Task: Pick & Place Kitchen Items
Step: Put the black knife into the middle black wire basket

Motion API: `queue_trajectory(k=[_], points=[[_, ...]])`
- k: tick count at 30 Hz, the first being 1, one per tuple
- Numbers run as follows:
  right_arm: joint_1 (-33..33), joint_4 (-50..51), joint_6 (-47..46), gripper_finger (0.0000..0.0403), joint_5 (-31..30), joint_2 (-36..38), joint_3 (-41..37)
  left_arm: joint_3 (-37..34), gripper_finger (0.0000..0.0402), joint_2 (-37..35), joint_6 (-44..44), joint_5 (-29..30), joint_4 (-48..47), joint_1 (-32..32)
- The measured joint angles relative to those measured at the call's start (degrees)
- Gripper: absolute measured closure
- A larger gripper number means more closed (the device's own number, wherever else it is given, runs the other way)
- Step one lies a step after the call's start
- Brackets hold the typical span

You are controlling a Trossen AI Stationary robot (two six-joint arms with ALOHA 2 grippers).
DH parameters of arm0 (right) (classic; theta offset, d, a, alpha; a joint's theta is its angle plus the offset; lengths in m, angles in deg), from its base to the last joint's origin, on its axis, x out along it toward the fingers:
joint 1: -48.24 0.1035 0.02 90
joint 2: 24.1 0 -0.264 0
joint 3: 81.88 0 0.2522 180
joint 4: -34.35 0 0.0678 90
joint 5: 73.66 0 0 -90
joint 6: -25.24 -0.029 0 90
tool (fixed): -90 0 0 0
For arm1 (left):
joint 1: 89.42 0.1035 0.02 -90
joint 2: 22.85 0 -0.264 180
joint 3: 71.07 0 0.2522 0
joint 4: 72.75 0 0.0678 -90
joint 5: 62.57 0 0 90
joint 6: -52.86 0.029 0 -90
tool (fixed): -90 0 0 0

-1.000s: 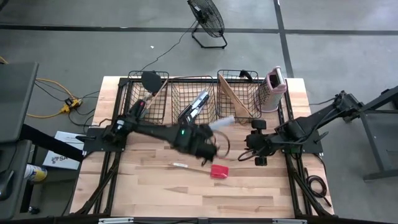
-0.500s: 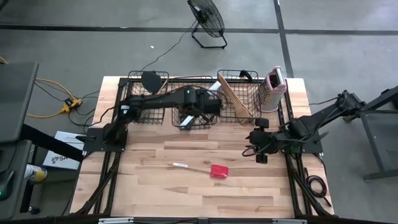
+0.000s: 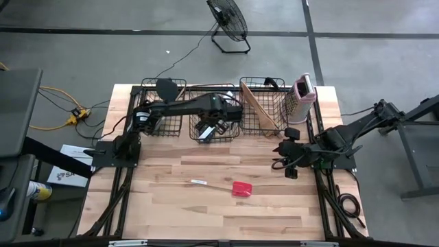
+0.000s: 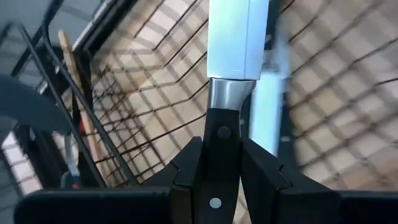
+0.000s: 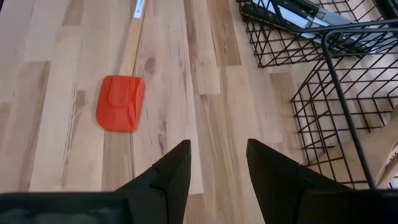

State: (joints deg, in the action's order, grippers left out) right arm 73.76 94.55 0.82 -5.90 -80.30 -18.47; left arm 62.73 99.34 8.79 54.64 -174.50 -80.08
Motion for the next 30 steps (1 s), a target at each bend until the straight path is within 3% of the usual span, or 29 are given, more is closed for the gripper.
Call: queue_trajectory(k=[4, 15, 30], points=[[0.00, 0.00, 0.00, 0.0254, -0.14, 0.08, 0.00, -4.90, 0.0329, 0.08, -1.20, -1.33, 1.99, 1.99], [0.00, 0.17, -0.46, 0.0254, -0.12, 0.08, 0.00, -15.19, 0.0329, 0.07, 1.81, -8.56, 18.81, 5.51], [0.00, 0.17, -0.86, 0.0254, -0.12, 0.08, 0.00, -22.00, 0.0329, 0.00, 3.30, -12.42, 28.01, 6.97]])
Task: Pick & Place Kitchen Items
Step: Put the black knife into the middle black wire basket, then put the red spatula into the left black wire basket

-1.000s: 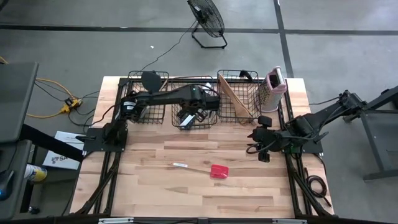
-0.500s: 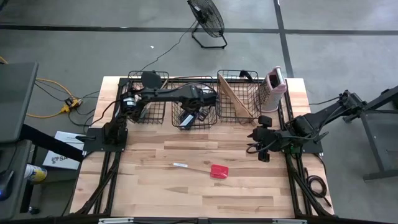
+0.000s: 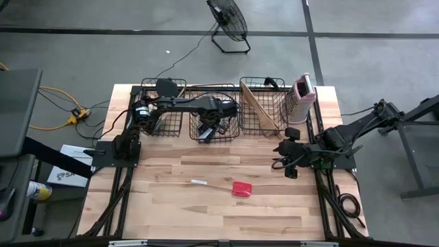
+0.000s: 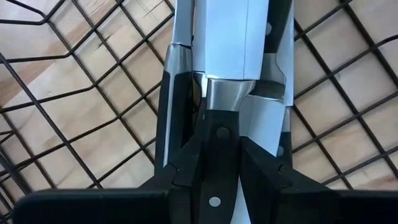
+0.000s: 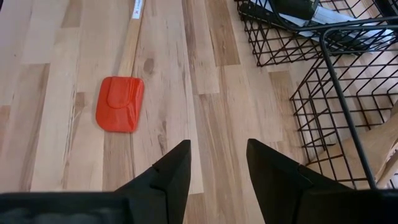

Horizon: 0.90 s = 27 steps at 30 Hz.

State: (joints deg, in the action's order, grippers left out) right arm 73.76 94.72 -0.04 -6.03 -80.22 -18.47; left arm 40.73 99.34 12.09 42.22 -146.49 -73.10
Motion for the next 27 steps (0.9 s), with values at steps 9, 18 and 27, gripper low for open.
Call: queue_trajectory(k=[9, 18, 27], points=[[0.00, 0.00, -0.20, 0.0254, 0.05, -0.02, 0.00, 0.00, 0.0288, 0.00, 0.70, -0.27, -0.04, -0.02], [0.00, 0.00, -0.46, 0.0254, 1.49, -0.02, 0.00, 3.14, 0.0242, -0.70, 5.09, -0.48, -4.29, -0.22], [0.00, 2.16, -1.67, 0.0254, 1.53, -0.02, 0.00, 13.95, 0.0272, -1.36, 13.47, 0.87, -16.78, -3.35]])
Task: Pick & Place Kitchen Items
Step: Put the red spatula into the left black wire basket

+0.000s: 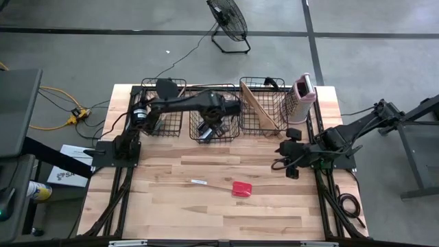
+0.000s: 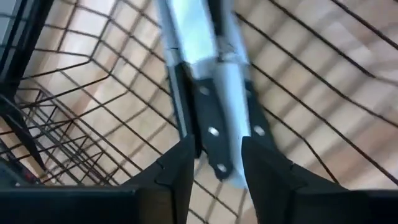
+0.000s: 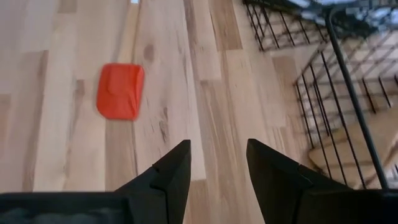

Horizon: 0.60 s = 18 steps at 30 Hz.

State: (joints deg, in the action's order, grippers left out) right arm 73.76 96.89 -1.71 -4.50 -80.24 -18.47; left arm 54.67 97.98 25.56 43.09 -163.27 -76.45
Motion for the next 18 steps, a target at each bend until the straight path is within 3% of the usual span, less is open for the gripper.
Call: queue_trajectory(k=[6, 11, 18], points=[[0.00, 3.46, -1.91, 0.0254, -0.07, 0.00, 0.00, 0.85, 0.0286, -3.02, 2.41, 0.84, -3.80, -6.29], [0.00, 3.95, -1.98, 0.0254, -0.16, 0.00, 0.00, 0.86, 0.0293, -6.58, 2.27, 5.57, -5.18, -12.43], [-0.02, 4.63, -2.78, 0.0254, -0.22, 0.00, 0.00, 0.88, 0.0293, -8.21, 15.90, 4.61, 0.64, -20.92]])
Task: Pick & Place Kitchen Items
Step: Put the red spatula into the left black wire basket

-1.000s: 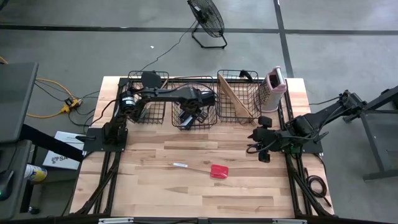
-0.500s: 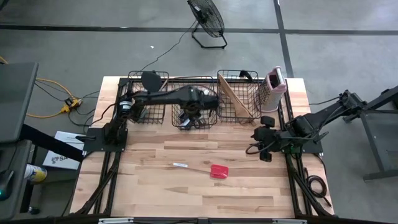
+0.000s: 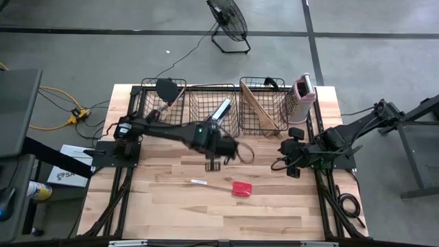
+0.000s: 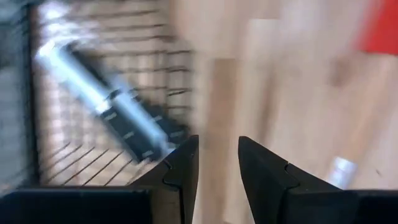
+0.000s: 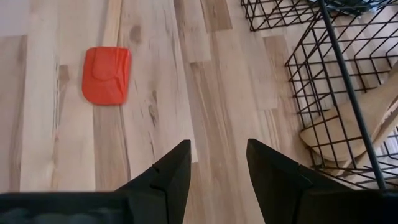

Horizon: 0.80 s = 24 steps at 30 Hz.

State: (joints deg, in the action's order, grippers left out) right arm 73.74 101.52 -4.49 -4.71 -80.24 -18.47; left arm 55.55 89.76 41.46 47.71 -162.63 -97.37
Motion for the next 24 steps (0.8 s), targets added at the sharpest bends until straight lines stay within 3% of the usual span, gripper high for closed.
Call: queue_trajectory(k=[6, 12, 21, 24], points=[[0.01, 0.28, -0.32, 0.0254, 0.01, 0.00, 0.00, -4.25, 0.0293, 0.04, 4.08, -7.57, 10.07, -3.31], [0.02, 0.31, -0.47, 0.0254, 0.15, 0.00, 0.00, -10.62, 0.0284, 0.02, 3.59, -8.92, 17.74, -5.53], [0.02, 0.28, -0.48, 0.0254, 0.11, 0.00, 0.00, -19.66, 0.0174, 0.04, 1.90, -14.44, 30.60, -7.06], [0.02, 0.26, -0.48, 0.0254, 0.07, 0.00, 0.00, -21.10, 0.0155, 0.04, 0.45, -15.03, 31.64, -7.61]])
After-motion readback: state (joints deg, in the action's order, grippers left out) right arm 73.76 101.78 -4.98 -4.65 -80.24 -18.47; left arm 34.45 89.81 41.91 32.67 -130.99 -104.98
